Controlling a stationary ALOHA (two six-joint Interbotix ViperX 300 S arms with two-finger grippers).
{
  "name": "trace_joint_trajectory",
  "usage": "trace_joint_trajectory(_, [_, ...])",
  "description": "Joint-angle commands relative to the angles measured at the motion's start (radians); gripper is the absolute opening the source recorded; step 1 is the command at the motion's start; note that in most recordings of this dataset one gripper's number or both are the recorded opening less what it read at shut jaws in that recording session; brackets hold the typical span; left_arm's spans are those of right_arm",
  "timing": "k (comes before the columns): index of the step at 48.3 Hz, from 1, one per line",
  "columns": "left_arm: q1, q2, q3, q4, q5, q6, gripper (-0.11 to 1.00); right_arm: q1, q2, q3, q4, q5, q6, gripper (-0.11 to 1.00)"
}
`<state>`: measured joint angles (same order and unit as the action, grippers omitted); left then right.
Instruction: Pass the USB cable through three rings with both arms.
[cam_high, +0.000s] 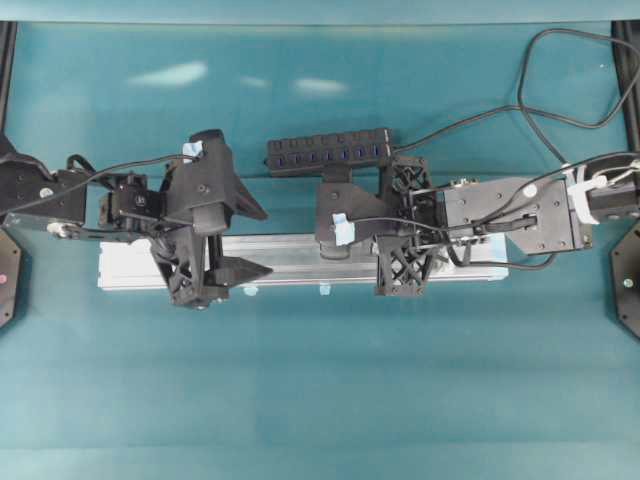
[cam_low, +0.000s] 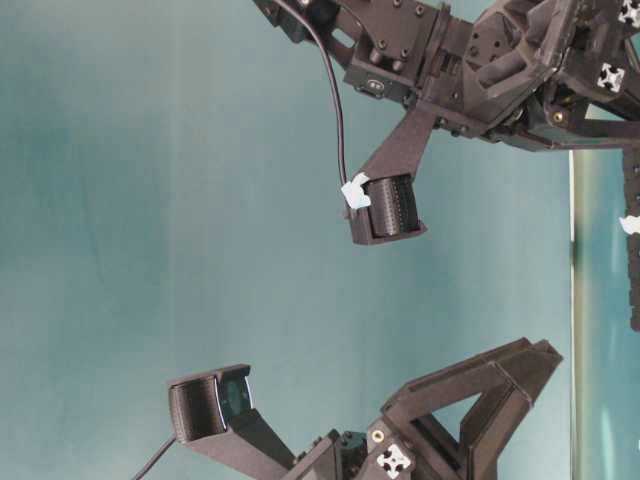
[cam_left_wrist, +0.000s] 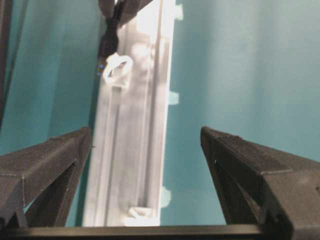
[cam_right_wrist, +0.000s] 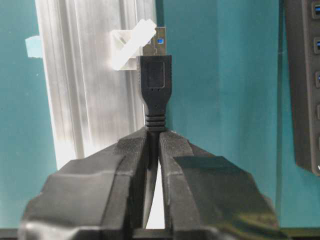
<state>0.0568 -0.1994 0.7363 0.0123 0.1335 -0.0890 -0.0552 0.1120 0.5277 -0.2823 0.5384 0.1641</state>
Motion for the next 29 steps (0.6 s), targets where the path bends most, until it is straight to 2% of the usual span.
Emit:
trace_joint_trajectory(1, [0.002, -0.017, -0.008, 0.002, -0.005, 0.0, 0.97, 0.011, -0.012, 0.0, -0.002, 0.002, -0.009, -0.07])
trace_joint_trajectory(16, [0.003, -0.015, -0.008, 0.002, -0.005, 0.0, 0.97, 0.037, -0.018, 0.012, 0.0, -0.008, -0.008, -0.07])
trace_joint_trajectory(29, [0.003, -0.011, -0.015, 0.002, -0.005, 0.0, 0.97, 0.031, -0.014, 0.009, 0.0, -0.091, -0.011, -0.07])
